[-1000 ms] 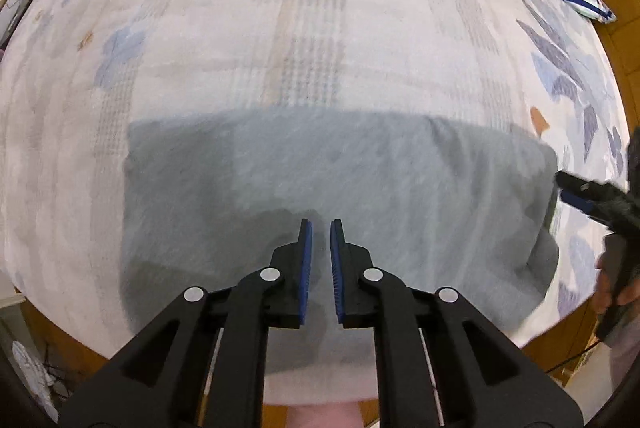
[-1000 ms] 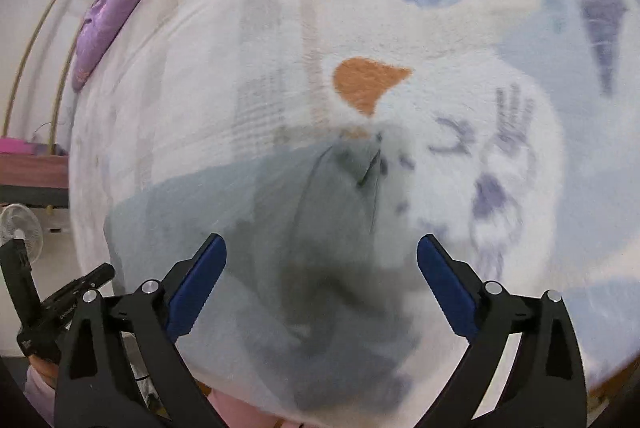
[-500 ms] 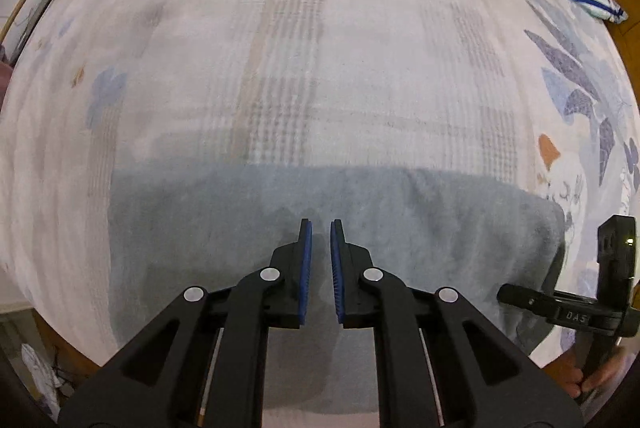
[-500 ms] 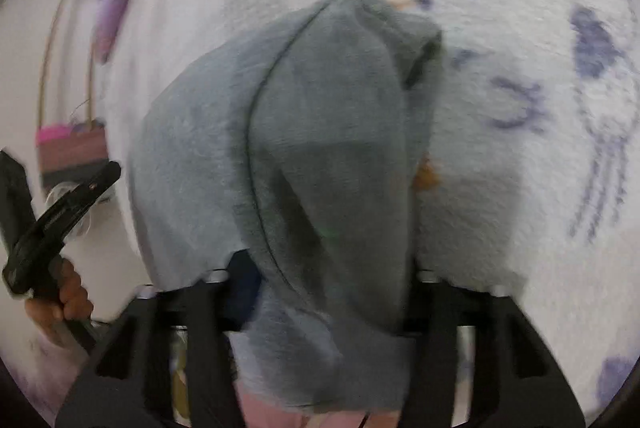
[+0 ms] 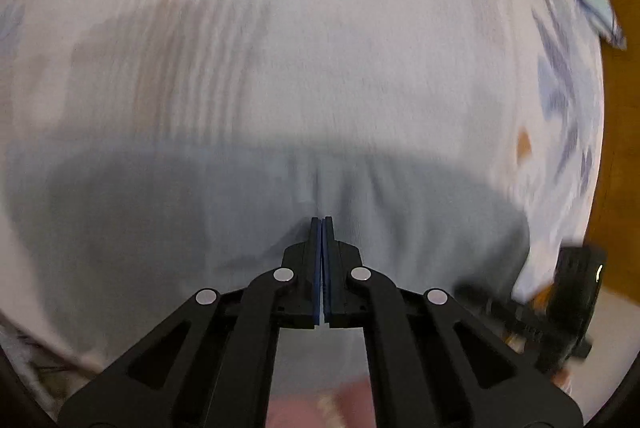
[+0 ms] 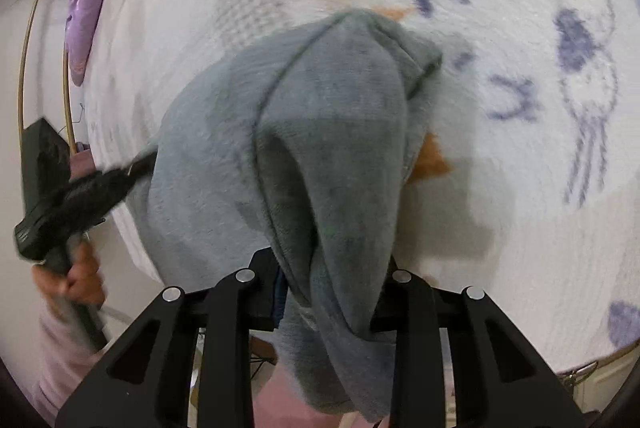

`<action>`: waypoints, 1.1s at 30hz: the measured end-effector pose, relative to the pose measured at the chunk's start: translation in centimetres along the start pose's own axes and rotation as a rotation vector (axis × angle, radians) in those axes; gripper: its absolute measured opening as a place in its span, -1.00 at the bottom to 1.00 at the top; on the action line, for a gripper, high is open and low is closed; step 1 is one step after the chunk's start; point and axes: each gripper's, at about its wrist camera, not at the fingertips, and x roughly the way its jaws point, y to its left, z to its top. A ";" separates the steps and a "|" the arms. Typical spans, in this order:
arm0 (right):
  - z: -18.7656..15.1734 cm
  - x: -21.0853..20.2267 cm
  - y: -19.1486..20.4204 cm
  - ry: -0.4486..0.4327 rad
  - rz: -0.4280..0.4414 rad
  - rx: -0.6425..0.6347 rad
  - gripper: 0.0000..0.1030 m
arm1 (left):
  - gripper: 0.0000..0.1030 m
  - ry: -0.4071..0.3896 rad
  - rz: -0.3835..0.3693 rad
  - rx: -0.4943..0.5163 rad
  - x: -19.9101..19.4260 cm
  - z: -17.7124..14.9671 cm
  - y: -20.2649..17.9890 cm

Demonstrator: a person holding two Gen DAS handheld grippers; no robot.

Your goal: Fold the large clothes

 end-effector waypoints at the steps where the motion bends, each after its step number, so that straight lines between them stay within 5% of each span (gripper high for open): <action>1: 0.0 0.1 0.5 -0.004 -0.004 -0.021 -0.43 | -1.00 0.021 0.060 0.060 0.7 -0.6 -0.6; 3: 0.4 1.1 0.7 0.000 -0.008 -0.034 -0.42 | -0.99 0.052 0.123 0.081 3.6 -0.4 -0.4; 6: 1.2 1.9 0.0 0.027 -0.022 0.050 -0.42 | -1.00 0.084 0.099 0.040 3.9 0.4 0.0; 10: 0.9 1.1 1.3 0.004 -0.027 -0.008 -0.42 | -1.00 0.146 0.146 0.099 3.9 -4.5 -0.9; 12: 1.0 1.9 0.6 0.009 -0.035 -0.019 -0.42 | -0.94 0.091 0.142 0.100 5.8 -4.5 -0.5; 15: 1.7 2.6 -1.0 0.034 -0.001 0.086 -0.45 | -0.96 0.075 0.023 -0.054 4.3 -4.7 1.8; 19: 1.5 1.6 1.4 0.008 -0.062 -0.079 -0.45 | -0.96 0.004 0.148 0.069 4.6 -9.6 0.5; 22: 1.9 3.1 -0.2 0.026 -0.060 0.035 -0.46 | -0.94 -0.107 0.120 0.028 4.8 -9.7 1.2; 25: 1.3 0.6 1.9 -0.034 -0.108 -0.049 -0.54 | -0.95 -0.189 0.153 0.093 3.9 -10.9 0.6; 28: -0.3 -2.2 5.8 -0.084 -0.039 -0.118 -0.59 | -0.95 -0.223 0.177 0.066 3.9 -10.6 0.3; 33: -1.5 -3.3 10.9 -0.033 0.005 -0.232 -0.60 | -0.95 -0.250 0.154 0.013 4.3 -10.8 0.8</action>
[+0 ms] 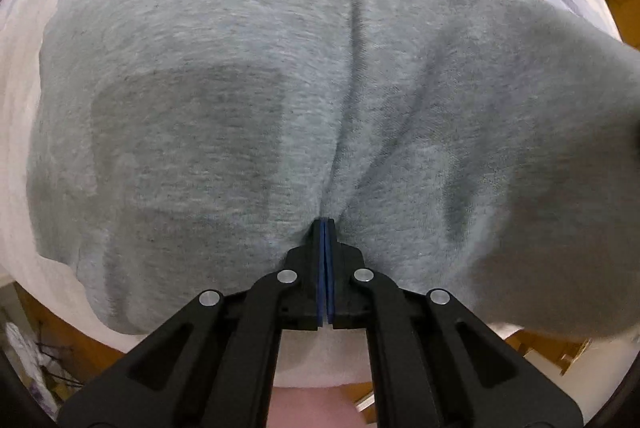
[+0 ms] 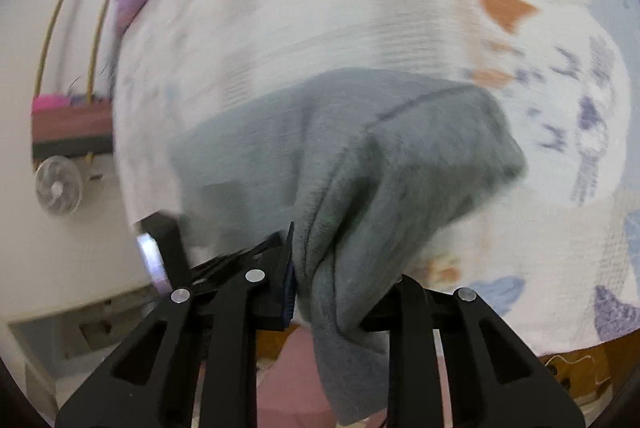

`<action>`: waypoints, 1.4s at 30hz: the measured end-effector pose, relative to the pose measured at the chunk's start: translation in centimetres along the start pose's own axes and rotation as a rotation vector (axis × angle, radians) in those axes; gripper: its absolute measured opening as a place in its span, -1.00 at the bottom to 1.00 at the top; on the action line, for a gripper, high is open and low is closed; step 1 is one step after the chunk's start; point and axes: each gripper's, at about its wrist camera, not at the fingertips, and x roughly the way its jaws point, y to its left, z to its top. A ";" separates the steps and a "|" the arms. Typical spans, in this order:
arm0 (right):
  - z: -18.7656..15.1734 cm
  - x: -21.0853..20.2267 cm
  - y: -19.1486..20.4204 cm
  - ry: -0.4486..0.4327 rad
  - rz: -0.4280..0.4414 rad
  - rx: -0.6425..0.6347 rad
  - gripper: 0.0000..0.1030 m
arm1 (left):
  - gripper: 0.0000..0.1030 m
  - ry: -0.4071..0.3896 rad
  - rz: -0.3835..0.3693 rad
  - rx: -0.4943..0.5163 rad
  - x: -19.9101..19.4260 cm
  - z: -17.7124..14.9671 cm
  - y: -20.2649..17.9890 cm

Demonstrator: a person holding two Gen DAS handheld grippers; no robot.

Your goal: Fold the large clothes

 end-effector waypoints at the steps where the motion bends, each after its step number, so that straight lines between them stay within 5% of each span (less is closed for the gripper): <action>1: 0.3 0.0 1.6 0.001 0.003 -0.032 -0.60 | -0.96 -0.005 -0.023 -0.007 -0.4 0.1 0.4; 7: 0.6 2.0 10.4 0.082 -0.017 -0.184 -0.60 | -0.96 -0.063 -0.012 -0.071 -6.4 -0.6 5.2; 10: 1.3 5.8 15.0 0.144 -0.117 -0.259 -0.60 | -0.95 -0.086 -0.044 -0.119 -9.3 -0.2 9.3; 13: 2.0 9.4 17.4 0.187 -0.133 -0.245 -0.60 | -0.94 -0.106 0.012 -0.127 -10.7 -0.5 11.9; 18: 3.3 17.4 20.1 0.260 -0.166 -0.182 -0.60 | -0.93 -0.133 0.015 -0.196 -11.4 -1.8 14.6; 22: 3.7 21.9 20.8 0.290 -0.176 -0.120 -0.60 | -0.93 -0.127 0.007 -0.282 -12.4 -3.2 20.5; 24: 4.0 23.6 20.6 0.302 -0.182 -0.074 -0.32 | -0.93 -0.105 0.009 -0.310 -12.6 -3.7 22.1; 25: 4.2 23.9 20.5 0.311 -0.140 -0.041 0.00 | -0.93 -0.093 0.019 -0.320 -12.3 -3.8 23.0; 27: 4.6 23.7 21.0 0.303 -0.080 -0.031 0.40 | -0.90 -0.082 0.025 -0.337 -12.4 -4.3 24.0; 29: 4.8 22.4 21.8 0.278 -0.112 -0.078 0.65 | -0.53 -0.083 0.014 -0.364 -12.6 -4.9 24.9; 34: 4.1 17.2 21.4 0.227 -0.087 -0.102 0.65 | 0.02 -0.106 -0.096 -0.414 -13.0 -5.4 24.7; 36: 3.9 15.2 21.0 0.184 -0.108 -0.101 0.65 | 0.07 -0.123 -0.175 -0.404 -13.1 -4.9 23.5; 38: 3.6 12.9 19.8 0.140 -0.119 -0.075 0.66 | 0.44 -0.126 -0.274 -0.361 -12.9 -4.0 21.4; 42: 3.6 10.4 17.9 0.053 -0.215 -0.046 0.66 | 0.39 -0.053 -0.372 -0.294 -9.8 -2.6 17.4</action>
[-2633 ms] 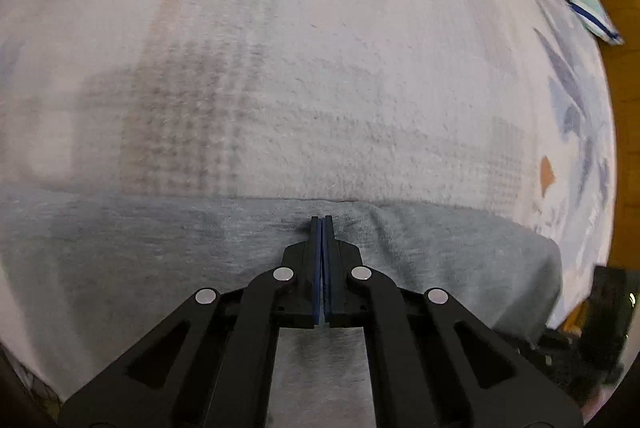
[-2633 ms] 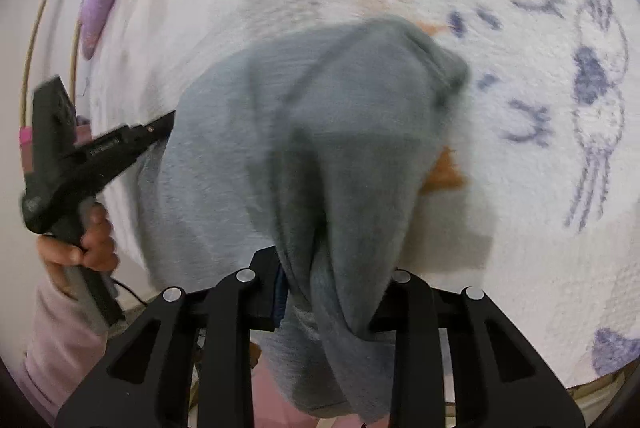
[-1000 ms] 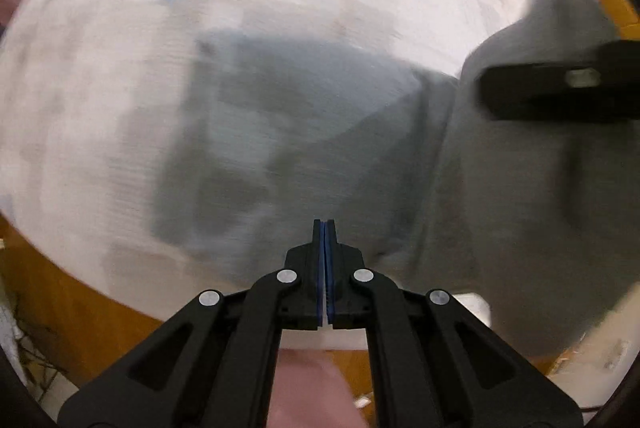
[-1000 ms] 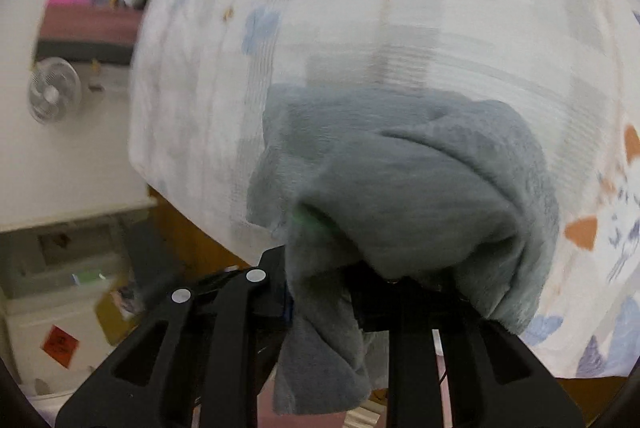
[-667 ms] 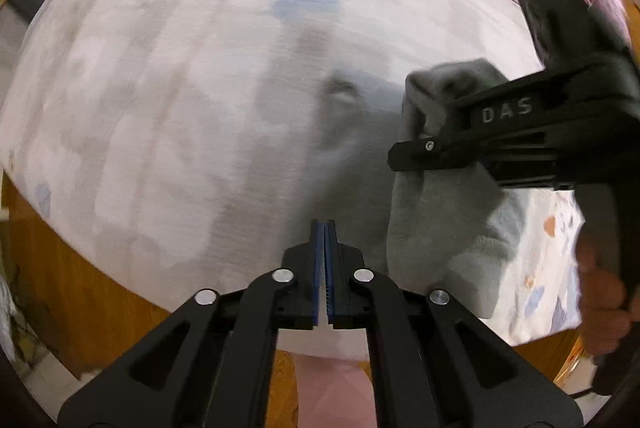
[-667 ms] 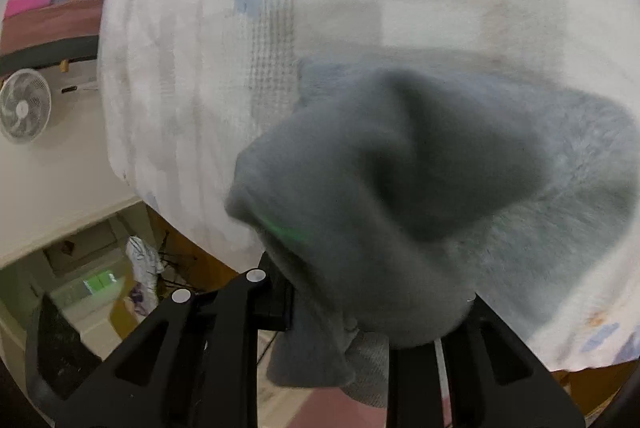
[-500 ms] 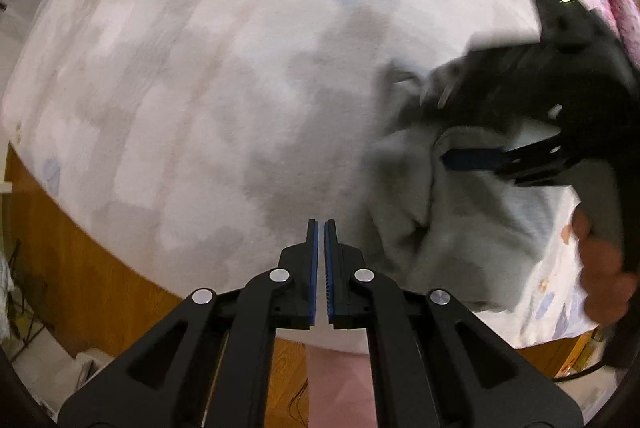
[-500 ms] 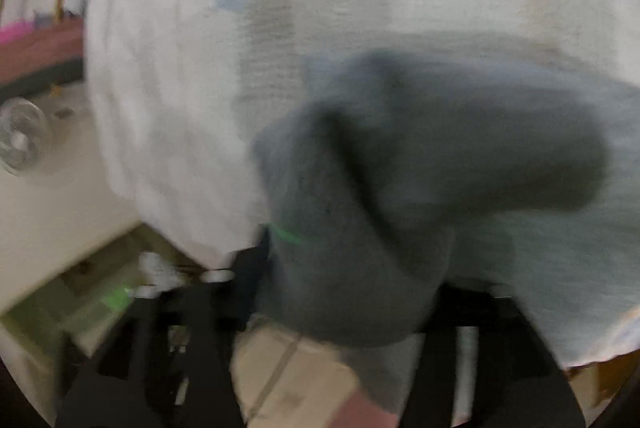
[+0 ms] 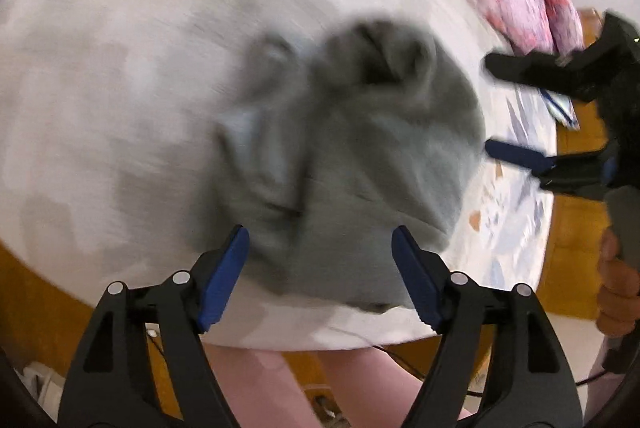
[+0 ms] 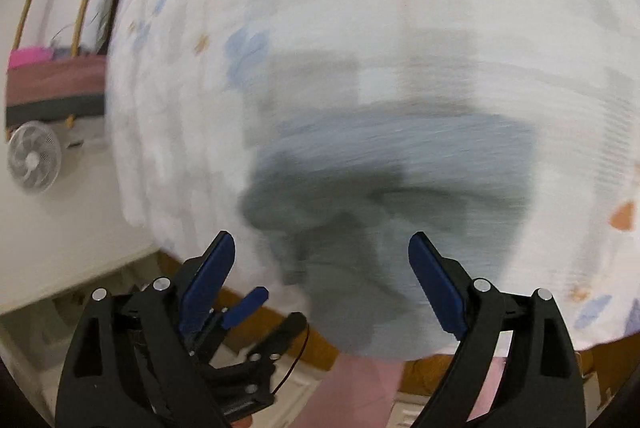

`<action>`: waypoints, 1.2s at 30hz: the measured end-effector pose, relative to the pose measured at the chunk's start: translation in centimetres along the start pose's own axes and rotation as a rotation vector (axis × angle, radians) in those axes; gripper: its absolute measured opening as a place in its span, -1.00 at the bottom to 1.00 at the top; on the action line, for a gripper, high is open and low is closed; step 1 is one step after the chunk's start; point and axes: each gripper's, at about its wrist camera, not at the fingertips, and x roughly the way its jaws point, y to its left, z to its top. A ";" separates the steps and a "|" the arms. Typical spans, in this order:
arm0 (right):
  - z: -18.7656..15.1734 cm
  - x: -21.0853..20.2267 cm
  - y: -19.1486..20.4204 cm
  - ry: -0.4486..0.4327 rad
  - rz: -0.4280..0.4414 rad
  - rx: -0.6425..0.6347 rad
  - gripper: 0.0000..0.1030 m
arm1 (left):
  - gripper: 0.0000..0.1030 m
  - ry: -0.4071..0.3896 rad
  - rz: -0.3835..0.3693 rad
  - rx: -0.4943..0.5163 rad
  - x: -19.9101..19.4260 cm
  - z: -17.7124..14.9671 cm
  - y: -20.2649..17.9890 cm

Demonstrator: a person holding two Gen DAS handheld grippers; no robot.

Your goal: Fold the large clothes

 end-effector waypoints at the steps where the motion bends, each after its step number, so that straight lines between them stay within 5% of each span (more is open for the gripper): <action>1: 0.2 0.0 -0.3 -0.006 -0.019 -0.002 0.66 | -0.02 0.034 -0.013 -0.009 1.3 0.1 -0.2; 2: 0.3 0.0 -0.4 -0.005 -0.024 -0.002 0.66 | -0.77 0.082 -0.009 -0.045 3.0 0.0 -0.2; 7: 1.3 0.7 2.3 0.039 -0.019 -0.114 0.65 | -0.81 0.012 0.040 -0.061 1.0 0.1 -0.6; 11: 3.1 4.2 4.4 0.117 0.021 -0.063 0.65 | -0.84 -0.009 0.065 -0.053 -1.7 -0.2 -0.9; 13: 4.5 7.2 5.2 0.137 -0.087 -0.046 0.63 | -0.86 -0.035 0.120 -0.004 -2.8 -0.5 -1.7; 15: 5.8 10.4 5.3 0.141 -0.190 -0.013 0.14 | -0.87 -0.061 0.114 -0.010 -3.3 -0.8 -1.7; 17: 6.6 11.0 5.2 0.128 -0.151 0.020 -0.81 | -0.88 -0.068 0.152 -0.045 -3.6 -0.5 -0.7; 26: 5.8 9.9 13.0 0.129 -0.029 -0.207 -0.81 | -0.88 -0.088 0.180 -0.169 -6.9 -0.2 4.9; 29: 6.1 15.9 13.4 0.222 -0.112 -0.235 -0.73 | -0.87 -0.007 0.192 -0.259 -2.9 0.0 9.7; 31: 6.2 17.9 12.3 0.295 -0.086 -0.178 -0.71 | -0.87 0.077 0.177 -0.331 0.9 0.4 12.3; 33: 5.6 14.5 12.2 0.259 0.061 -0.192 -0.53 | -0.86 0.103 0.150 -0.330 2.4 1.0 12.5; 35: 4.6 9.8 11.7 0.150 0.036 -0.242 0.21 | -0.75 0.111 0.180 -0.242 2.8 1.5 11.0; 36: 4.1 7.6 11.2 0.090 -0.006 -0.254 0.37 | -0.71 0.120 0.206 -0.200 2.8 1.5 10.6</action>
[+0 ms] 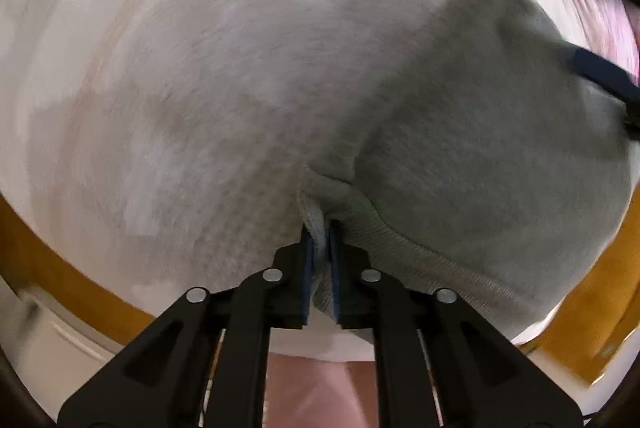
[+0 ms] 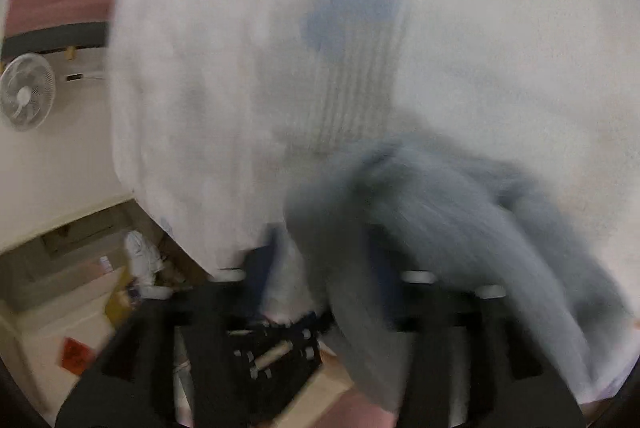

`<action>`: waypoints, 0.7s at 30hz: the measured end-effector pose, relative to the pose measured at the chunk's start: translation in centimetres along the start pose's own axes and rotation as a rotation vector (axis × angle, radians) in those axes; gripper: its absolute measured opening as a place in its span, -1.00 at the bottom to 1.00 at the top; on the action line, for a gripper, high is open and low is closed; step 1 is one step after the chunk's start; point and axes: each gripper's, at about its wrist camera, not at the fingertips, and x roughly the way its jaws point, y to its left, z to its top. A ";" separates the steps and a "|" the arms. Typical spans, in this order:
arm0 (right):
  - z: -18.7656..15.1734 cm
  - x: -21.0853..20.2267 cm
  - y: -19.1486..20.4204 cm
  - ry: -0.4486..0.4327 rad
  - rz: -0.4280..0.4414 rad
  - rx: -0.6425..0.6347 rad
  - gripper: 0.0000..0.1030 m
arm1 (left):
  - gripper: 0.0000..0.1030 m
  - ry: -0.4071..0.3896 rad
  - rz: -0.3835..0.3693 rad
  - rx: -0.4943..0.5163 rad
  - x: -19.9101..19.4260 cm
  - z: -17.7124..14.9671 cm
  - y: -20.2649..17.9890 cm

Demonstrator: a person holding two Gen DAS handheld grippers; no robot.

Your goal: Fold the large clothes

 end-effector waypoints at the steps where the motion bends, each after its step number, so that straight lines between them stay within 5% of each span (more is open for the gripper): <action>1: -1.0 -2.4 -0.7 -0.062 -0.082 0.000 0.55 | -0.50 0.011 0.046 0.039 0.0 -0.1 -0.4; 2: -2.0 -4.2 -1.5 -0.116 -0.158 -0.003 0.55 | -0.22 0.017 0.118 0.078 -0.2 0.0 -0.7; 4: -3.4 -5.7 -3.1 -0.164 -0.282 -0.015 0.49 | -0.20 -0.010 0.212 0.121 -1.6 0.2 -1.2; 6: -4.3 -3.9 -5.8 -0.125 -0.337 -0.009 0.08 | -0.20 -0.052 0.293 0.147 -3.7 0.8 -1.7; 9: -4.3 -1.2 -9.5 -0.109 -0.505 0.033 0.00 | -0.25 -0.150 0.289 0.194 -7.7 2.2 -3.9; 12: -3.2 -1.3 -13.9 -0.094 -0.424 0.218 -0.08 | -0.63 -0.219 0.248 0.303 -9.9 3.9 -8.8; 16: -3.7 -3.4 -13.2 -0.124 -0.351 0.212 -0.08 | -0.64 -0.261 0.081 0.439 -11.1 5.7 -16.2; 21: -6.6 -6.0 -13.5 -0.169 -0.254 0.255 -0.08 | -0.64 -0.248 0.047 0.505 -9.3 6.2 -19.7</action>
